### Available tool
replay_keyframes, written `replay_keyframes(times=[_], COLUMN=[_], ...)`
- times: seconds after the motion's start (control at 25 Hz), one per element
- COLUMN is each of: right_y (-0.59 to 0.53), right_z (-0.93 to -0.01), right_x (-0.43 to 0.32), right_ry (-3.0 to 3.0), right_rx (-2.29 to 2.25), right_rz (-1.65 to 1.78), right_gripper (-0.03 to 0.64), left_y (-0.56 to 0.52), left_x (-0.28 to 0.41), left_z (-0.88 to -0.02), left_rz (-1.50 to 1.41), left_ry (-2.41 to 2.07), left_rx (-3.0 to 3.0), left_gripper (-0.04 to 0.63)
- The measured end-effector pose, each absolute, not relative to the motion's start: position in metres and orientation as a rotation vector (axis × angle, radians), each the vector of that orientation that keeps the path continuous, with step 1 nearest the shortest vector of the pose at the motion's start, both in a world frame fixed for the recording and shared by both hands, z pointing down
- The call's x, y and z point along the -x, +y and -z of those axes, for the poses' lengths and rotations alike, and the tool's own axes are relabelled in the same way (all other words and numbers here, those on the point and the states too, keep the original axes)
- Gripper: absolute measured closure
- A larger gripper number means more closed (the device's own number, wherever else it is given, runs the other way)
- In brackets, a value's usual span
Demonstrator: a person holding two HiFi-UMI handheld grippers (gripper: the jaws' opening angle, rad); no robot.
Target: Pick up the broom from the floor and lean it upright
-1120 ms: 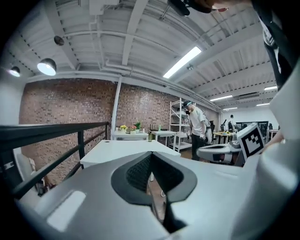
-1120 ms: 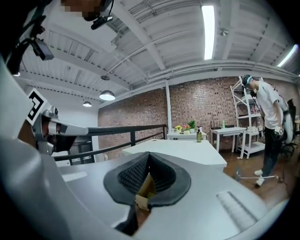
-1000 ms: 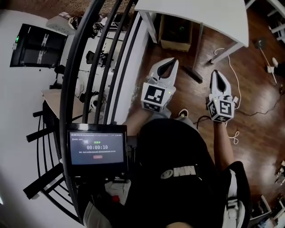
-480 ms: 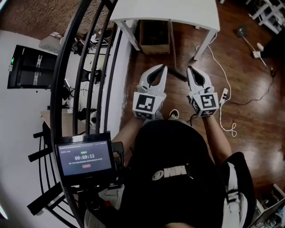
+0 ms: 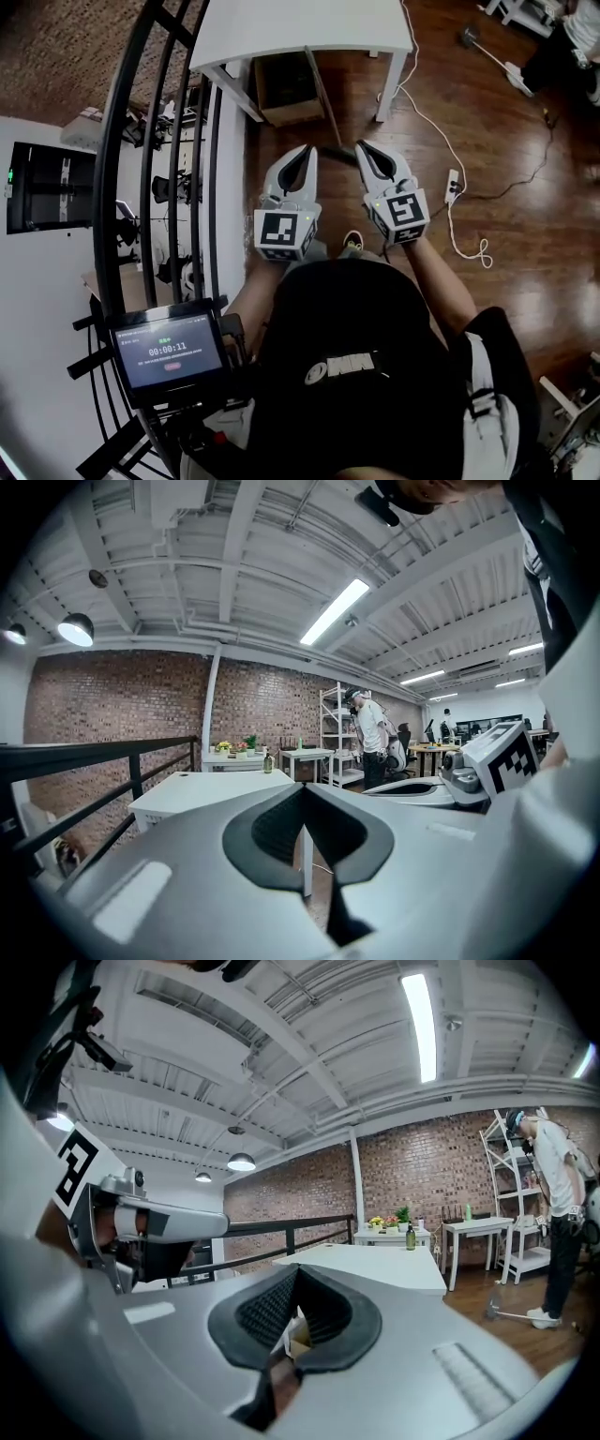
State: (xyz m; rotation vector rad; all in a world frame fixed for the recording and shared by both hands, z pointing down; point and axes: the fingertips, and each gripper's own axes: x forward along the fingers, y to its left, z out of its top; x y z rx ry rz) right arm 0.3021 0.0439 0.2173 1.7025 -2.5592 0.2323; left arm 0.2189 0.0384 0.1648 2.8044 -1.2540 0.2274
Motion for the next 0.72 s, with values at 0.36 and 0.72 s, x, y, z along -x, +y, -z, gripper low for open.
replay_keyframes(times=[0.36, 0.72], right_y=[0.041, 0.031], right_z=[-0.22, -0.213], right_x=[-0.313, -0.3], right_ry=[-2.579, -2.606], right_rx=[-1.677, -1.643], right_rz=[-0.22, -0.207], right_gripper=[0.614, 0.614], left_y=[0.034, 0.028], left_x=[-0.23, -0.222], left_z=[-0.169, -0.161], left_rz=[-0.264, -0.253], left_ry=[-1.3, -1.307], left_rx=[-2.824, -2.806], left_gripper=[0.581, 0.581])
